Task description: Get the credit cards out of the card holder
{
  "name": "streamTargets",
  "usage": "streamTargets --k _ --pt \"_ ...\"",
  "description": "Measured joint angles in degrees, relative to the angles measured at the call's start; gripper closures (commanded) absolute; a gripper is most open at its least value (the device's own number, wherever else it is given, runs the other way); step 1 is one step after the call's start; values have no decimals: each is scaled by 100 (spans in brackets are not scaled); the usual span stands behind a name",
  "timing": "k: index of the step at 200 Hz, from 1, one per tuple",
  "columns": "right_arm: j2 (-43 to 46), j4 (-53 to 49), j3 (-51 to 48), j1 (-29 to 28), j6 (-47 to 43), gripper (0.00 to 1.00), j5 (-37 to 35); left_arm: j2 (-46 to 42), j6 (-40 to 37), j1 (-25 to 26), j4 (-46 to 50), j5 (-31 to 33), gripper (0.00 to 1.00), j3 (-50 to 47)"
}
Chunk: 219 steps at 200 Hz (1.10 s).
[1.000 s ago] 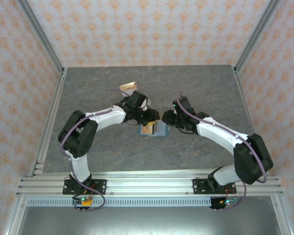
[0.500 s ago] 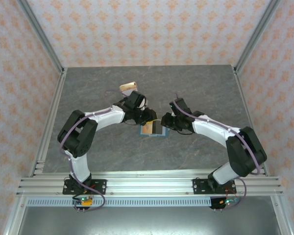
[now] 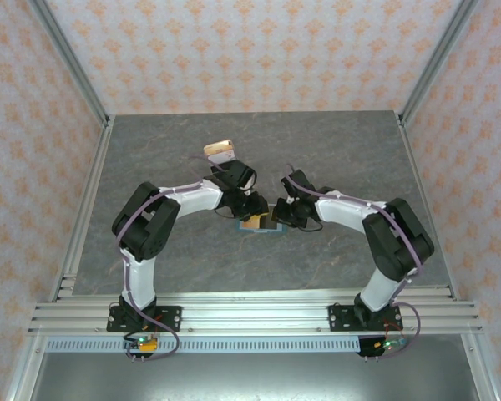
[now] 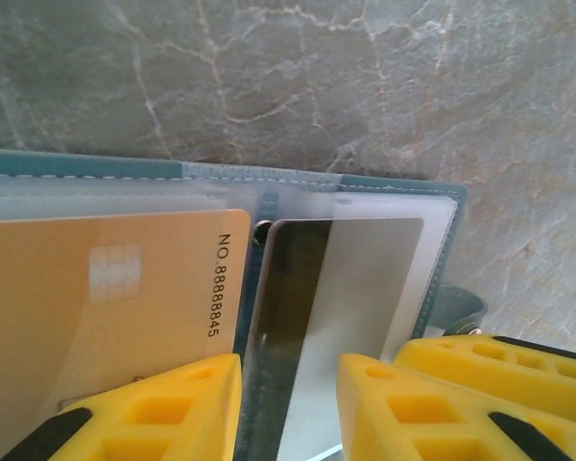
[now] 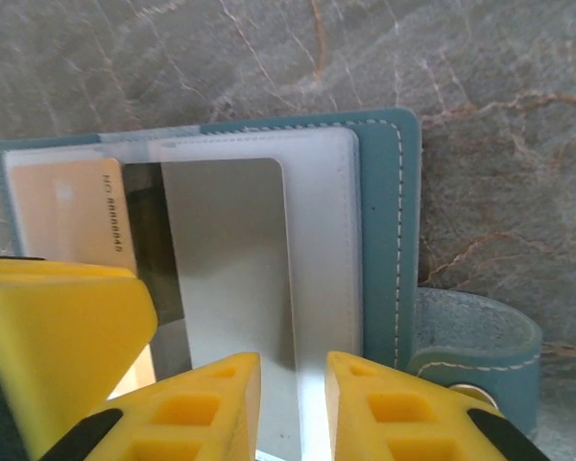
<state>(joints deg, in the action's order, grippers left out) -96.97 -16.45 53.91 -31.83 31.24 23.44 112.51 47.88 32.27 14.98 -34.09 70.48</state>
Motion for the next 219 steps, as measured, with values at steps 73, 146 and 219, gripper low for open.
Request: streamTargets --k 73,146,219 --pt "-199 2 92 0 0 77 109 20 -146 0 68 -35 68 42" --pt "-243 0 127 0 0 78 122 -4 -258 -17 63 -195 96 39" --pt "-247 42 129 -7 0 78 107 -623 -592 -225 354 -87 100 -192"
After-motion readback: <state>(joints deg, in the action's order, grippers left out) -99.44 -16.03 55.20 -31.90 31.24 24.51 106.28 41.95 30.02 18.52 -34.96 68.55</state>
